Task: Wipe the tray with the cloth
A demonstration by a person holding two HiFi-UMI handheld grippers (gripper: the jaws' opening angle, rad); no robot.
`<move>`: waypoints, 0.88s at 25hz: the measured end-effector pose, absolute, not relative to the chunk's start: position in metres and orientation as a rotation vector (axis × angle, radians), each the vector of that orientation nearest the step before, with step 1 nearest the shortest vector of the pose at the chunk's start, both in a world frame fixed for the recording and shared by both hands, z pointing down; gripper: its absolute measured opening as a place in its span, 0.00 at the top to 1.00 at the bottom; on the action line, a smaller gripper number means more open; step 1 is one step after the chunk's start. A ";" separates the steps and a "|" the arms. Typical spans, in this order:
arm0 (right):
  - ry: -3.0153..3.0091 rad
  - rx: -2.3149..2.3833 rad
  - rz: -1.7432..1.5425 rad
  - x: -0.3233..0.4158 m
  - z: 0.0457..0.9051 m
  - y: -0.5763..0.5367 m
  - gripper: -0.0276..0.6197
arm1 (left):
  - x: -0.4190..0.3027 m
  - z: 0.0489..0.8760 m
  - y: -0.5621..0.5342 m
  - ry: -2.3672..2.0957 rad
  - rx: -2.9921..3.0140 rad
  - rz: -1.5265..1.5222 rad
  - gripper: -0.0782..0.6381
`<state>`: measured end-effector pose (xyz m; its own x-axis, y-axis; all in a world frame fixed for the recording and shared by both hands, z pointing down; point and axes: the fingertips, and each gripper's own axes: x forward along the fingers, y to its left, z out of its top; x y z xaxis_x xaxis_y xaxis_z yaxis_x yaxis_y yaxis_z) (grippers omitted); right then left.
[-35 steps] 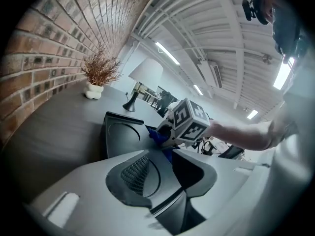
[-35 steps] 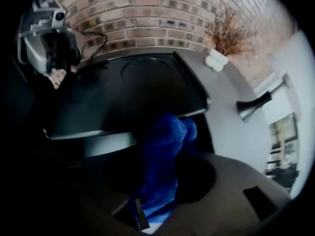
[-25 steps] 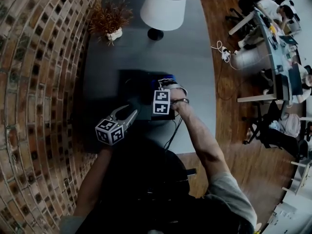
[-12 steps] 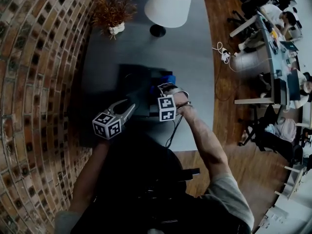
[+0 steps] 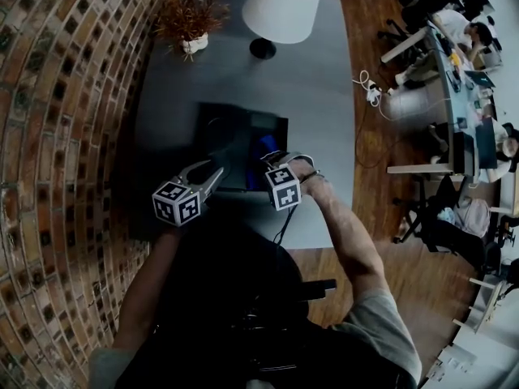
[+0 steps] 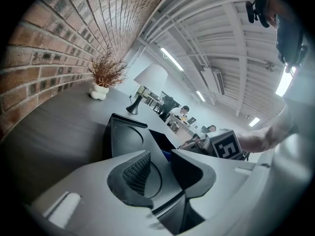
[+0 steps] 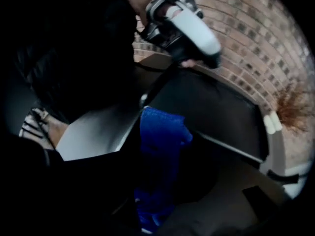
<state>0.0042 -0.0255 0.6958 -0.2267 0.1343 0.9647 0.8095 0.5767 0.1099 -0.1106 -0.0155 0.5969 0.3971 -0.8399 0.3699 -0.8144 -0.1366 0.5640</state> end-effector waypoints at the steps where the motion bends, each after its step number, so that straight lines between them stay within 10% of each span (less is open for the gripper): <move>1: -1.641 -0.839 -0.785 0.015 0.700 -0.022 0.69 | -0.111 0.597 -0.015 -1.414 1.940 -0.043 0.73; 22: -1.641 0.057 -0.963 -0.057 0.702 -0.182 0.69 | -0.111 0.598 -0.016 -1.411 1.931 -0.051 0.74</move>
<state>-0.0572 -0.1819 0.7024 -0.3252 -0.5123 0.7948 0.4440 0.6594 0.6067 -0.1112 -0.0157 0.5979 0.3963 -0.8392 0.3725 -0.8104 -0.1290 0.5715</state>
